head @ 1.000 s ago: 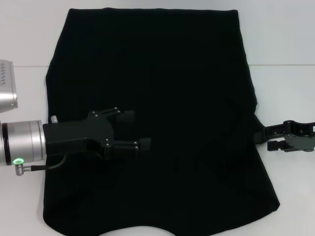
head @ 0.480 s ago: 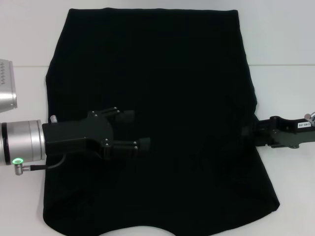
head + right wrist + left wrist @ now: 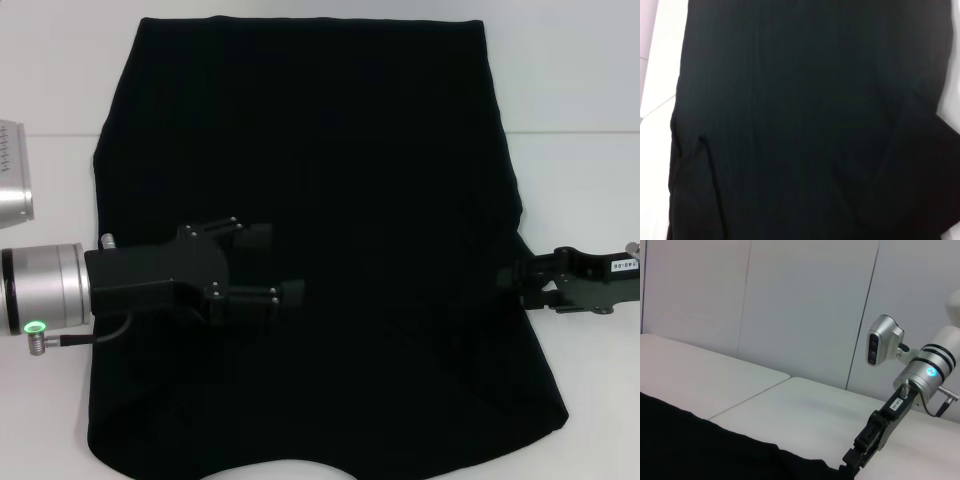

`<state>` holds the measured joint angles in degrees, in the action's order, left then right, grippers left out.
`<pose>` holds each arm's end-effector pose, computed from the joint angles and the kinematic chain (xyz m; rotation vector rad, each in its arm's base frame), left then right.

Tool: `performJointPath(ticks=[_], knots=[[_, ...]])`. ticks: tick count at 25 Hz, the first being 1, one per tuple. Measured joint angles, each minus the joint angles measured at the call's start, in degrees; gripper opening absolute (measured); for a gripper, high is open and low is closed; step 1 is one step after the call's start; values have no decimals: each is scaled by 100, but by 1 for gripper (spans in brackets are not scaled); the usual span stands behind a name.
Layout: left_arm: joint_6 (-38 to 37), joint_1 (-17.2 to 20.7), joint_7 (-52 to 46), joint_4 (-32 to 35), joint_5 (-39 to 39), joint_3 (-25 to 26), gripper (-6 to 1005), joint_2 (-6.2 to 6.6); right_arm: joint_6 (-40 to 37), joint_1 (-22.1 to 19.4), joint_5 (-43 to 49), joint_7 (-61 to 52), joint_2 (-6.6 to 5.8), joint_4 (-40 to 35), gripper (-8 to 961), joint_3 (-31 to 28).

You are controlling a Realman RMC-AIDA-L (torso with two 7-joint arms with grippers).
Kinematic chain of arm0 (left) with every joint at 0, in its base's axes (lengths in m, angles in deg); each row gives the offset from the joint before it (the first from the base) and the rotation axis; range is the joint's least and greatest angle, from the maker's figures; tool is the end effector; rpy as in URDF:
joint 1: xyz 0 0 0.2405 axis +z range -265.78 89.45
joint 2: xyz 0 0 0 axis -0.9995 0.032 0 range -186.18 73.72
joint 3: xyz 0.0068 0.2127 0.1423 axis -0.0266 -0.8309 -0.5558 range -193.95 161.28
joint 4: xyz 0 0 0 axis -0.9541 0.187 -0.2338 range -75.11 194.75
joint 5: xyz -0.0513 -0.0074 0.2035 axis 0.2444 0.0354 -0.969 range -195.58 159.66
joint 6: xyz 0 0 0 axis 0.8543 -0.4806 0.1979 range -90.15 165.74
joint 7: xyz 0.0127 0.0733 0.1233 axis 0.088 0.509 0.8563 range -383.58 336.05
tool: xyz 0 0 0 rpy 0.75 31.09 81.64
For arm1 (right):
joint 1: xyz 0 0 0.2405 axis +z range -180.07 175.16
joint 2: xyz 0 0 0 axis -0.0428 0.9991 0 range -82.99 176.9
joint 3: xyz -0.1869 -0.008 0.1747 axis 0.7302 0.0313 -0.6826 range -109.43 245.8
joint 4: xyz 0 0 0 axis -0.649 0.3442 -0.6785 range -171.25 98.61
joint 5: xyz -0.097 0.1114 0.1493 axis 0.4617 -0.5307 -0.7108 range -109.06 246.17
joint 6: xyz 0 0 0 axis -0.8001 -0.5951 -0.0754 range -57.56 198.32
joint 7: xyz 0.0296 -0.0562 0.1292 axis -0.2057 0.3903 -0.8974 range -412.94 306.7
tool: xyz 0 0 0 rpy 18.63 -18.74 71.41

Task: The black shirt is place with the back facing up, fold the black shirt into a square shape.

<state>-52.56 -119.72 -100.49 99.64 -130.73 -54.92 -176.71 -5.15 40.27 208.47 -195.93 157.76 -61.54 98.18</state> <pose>-0.2431 0.3378 0.0011 -2.7167 -0.4974 -0.7671 0.2944 0.3834 0.0192 -2.0507 2.0222 0.3673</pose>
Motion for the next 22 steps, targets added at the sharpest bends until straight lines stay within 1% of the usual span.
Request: performJointPath(ticks=[5,12,14,22], knots=[[1,0,20,0,0,0,937,-2,4,-22,0,-2,-5,8,549,-16],[7,-32,25,0,0,0,937,-2,244,103,0,0,162,20,532,-13],[8,-39,26,0,0,1,937,-1,352,134,-1,-4,190,63,527,-9],[10,-44,34,9,0,0,936,15,759,143,-93,51,198,289,508,-9]])
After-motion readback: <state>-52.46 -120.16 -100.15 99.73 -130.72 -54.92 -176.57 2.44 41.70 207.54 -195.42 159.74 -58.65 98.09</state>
